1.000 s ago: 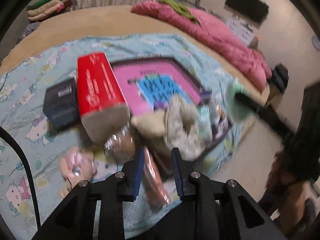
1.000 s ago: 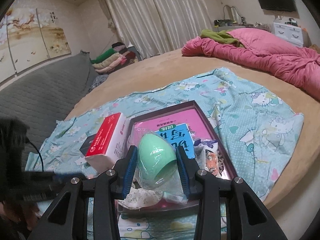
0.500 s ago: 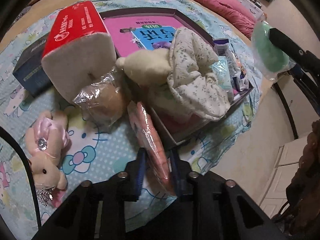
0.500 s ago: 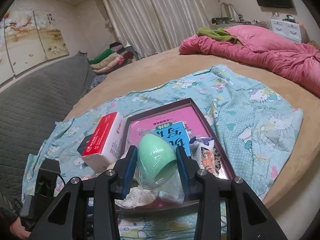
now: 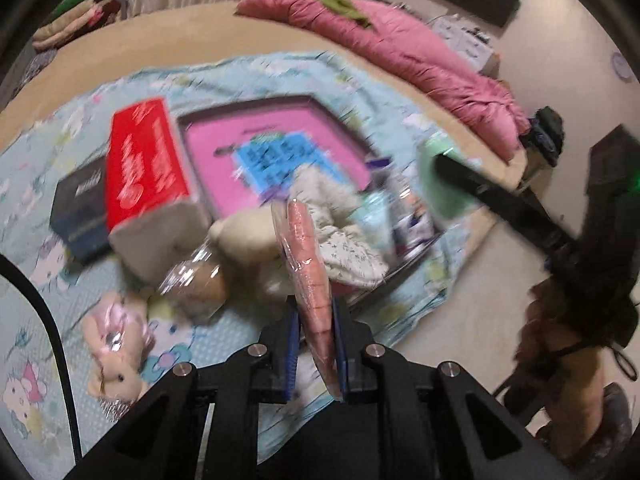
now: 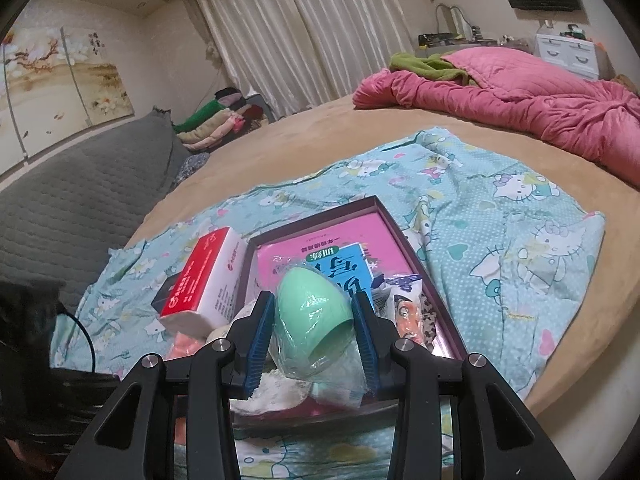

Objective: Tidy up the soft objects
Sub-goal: 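Carry the pink towel with left tool while right tool carries the sponge over the tray, then open left tool to drop the pink towel on the tray while right tool releases the sponge there, then lower left tool onto the pink-dress plush bunny while right tool lowers onto the bagged bun, then close left tool on the bunny while right tool closes on the bagged bun and lifts, then carry the bunny with left tool while right tool carries the bun over the tray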

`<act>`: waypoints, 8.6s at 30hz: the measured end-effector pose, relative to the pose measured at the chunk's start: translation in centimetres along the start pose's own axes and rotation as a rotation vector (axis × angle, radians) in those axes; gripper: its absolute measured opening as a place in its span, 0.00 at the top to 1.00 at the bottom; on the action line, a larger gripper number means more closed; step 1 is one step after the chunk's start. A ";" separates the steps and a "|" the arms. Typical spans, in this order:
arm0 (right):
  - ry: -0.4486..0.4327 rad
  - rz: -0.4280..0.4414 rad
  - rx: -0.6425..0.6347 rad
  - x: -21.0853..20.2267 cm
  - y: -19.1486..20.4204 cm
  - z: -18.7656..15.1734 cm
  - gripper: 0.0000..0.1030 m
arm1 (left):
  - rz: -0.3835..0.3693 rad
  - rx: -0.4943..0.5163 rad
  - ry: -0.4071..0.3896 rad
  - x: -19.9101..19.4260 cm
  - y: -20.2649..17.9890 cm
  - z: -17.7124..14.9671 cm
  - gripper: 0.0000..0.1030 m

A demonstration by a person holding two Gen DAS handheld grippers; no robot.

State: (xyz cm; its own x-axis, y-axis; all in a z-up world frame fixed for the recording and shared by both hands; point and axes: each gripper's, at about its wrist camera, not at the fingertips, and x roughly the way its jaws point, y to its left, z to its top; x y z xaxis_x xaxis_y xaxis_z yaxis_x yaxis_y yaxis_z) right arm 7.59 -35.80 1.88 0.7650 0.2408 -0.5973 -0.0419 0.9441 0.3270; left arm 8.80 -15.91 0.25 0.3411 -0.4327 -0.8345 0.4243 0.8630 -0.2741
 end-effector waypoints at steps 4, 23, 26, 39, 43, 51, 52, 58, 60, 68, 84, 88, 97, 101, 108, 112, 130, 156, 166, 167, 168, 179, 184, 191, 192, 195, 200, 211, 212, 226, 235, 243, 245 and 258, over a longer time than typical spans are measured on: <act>-0.004 -0.001 0.011 -0.1 -0.3 0.1 0.61 | -0.011 0.027 -0.008 1.3 -1.8 1.4 0.85; 0.018 -0.004 0.012 1.8 -0.9 0.0 0.60 | 0.025 0.027 0.004 5.9 -1.8 4.7 0.85; 0.036 -0.014 0.009 2.7 -1.1 -0.4 0.60 | 0.021 0.023 0.013 6.4 -1.6 4.6 0.85; 0.110 -0.017 -0.012 6.0 -1.0 -1.8 0.60 | 0.036 0.017 0.029 7.6 -0.4 3.9 0.85; 0.120 -0.020 -0.017 6.7 -0.9 -1.8 0.61 | 0.028 0.011 0.029 7.6 -0.1 3.7 0.85; 0.135 -0.034 -0.030 7.9 -1.1 -1.6 0.60 | 0.003 0.009 0.027 7.7 0.5 3.2 0.84; 0.138 -0.031 -0.028 8.1 -1.2 -1.7 0.60 | -0.001 0.008 0.028 7.8 0.5 3.0 0.84; 0.126 -0.006 -0.002 7.9 -1.4 -1.6 0.56 | -0.031 -0.018 0.018 7.7 0.8 2.5 0.84; 0.119 -0.005 0.001 7.7 -1.4 -1.5 0.52 | -0.036 -0.019 0.013 7.6 0.8 2.4 0.83; 0.091 -0.011 -0.030 6.7 -0.6 -1.2 0.50 | -0.042 -0.027 0.000 7.2 0.7 2.4 0.69; 0.073 -0.043 -0.029 5.7 -0.5 -1.1 0.41 | -0.018 -0.016 -0.023 5.3 0.5 1.9 0.53; 0.071 -0.047 -0.028 5.7 -0.5 -1.0 0.40 | -0.018 -0.014 -0.030 4.7 0.4 1.8 0.51; 0.065 -0.070 -0.038 5.8 -1.4 -2.0 0.40 | -0.006 -0.018 -0.059 2.9 0.9 1.6 0.47; 0.053 -0.086 -0.046 6.1 -1.9 -2.7 0.40 | -0.013 -0.020 -0.074 2.2 1.0 1.7 0.46; 0.016 -0.136 -0.092 7.0 -2.4 -3.1 0.40 | -0.023 -0.019 -0.093 1.4 1.0 1.7 0.45; -0.001 -0.149 -0.083 7.1 -2.7 -2.8 0.40 | -0.023 -0.017 -0.098 1.1 1.0 1.8 0.45; -0.083 -0.145 -0.093 4.8 -1.8 -1.3 0.30 | -0.013 -0.016 -0.146 -1.2 1.7 1.8 0.40; -0.050 -0.011 -0.326 1.2 10.1 -1.1 0.24 | 0.134 -0.127 -0.216 -8.6 9.1 -0.8 0.36; 0.019 0.042 -0.431 2.5 14.6 -2.5 0.24 | 0.200 -0.199 -0.139 -8.6 14.4 -4.2 0.35; 0.033 0.043 -0.454 2.8 15.2 -2.8 0.24 | 0.206 -0.200 -0.124 -8.2 14.6 -4.6 0.35; 0.042 0.043 -0.470 3.0 15.5 -3.0 0.24 | 0.211 -0.199 -0.112 -7.8 14.8 -4.9 0.35; 0.166 0.003 -0.782 5.8 18.7 -7.5 0.24 | 0.188 -0.182 -0.004 -2.6 14.8 -5.8 0.35; 0.216 -0.002 -0.881 7.8 18.9 -9.0 0.24 | 0.180 -0.202 0.044 -0.3 15.4 -5.8 0.35; 0.240 -0.025 -0.961 10.1 19.0 -9.2 0.24 | 0.183 -0.208 0.097 2.3 16.2 -5.9 0.35; 0.245 -0.029 -0.971 10.4 19.0 -9.2 0.24 | 0.174 -0.210 0.101 2.5 16.3 -6.0 0.35; 0.260 -0.051 -1.014 11.6 19.3 -9.6 0.26 | 0.159 -0.209 0.109 3.0 16.4 -6.0 0.37; 0.270 -0.073 -1.089 13.2 20.0 -10.5 0.35 | 0.084 -0.228 0.094 3.1 16.9 -6.0 0.54; 0.283 -0.121 -1.090 16.1 20.1 -11.0 0.64 | 0.032 -0.247 0.065 2.3 19.0 -6.8 0.58; 0.276 -0.111 -1.081 15.8 20.1 -10.8 0.65 | 0.037 -0.245 0.057 2.0 19.0 -6.8 0.58; 0.138 0.144 -0.636 8.0 17.7 -4.7 0.66 | 0.101 -0.197 -0.116 -5.0 16.4 -5.9 0.59; 0.026 0.102 -0.457 4.2 13.5 -0.4 0.66 | 0.085 -0.122 -0.181 -7.0 10.8 -2.7 0.59; -0.056 0.018 -0.339 0.9 7.7 2.7 0.66 | 0.047 -0.054 -0.185 -5.9 5.8 0.3 0.59; -0.062 0.004 -0.322 0.4 6.5 2.9 0.66 | 0.030 -0.039 -0.178 -5.3 4.7 0.7 0.59; -0.002 -0.023 -0.253 1.9 2.5 1.4 0.66 | -0.023 0.045 -0.037 2.1 -0.5 1.6 0.59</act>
State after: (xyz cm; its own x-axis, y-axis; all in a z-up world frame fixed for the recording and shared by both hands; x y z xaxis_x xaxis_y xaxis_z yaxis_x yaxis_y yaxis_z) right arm 9.88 -33.31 2.58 0.7687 0.2185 -0.6012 -0.1841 0.9756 0.1193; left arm 10.62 -17.68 -0.64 0.3606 -0.4626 -0.8099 0.4694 0.8403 -0.2710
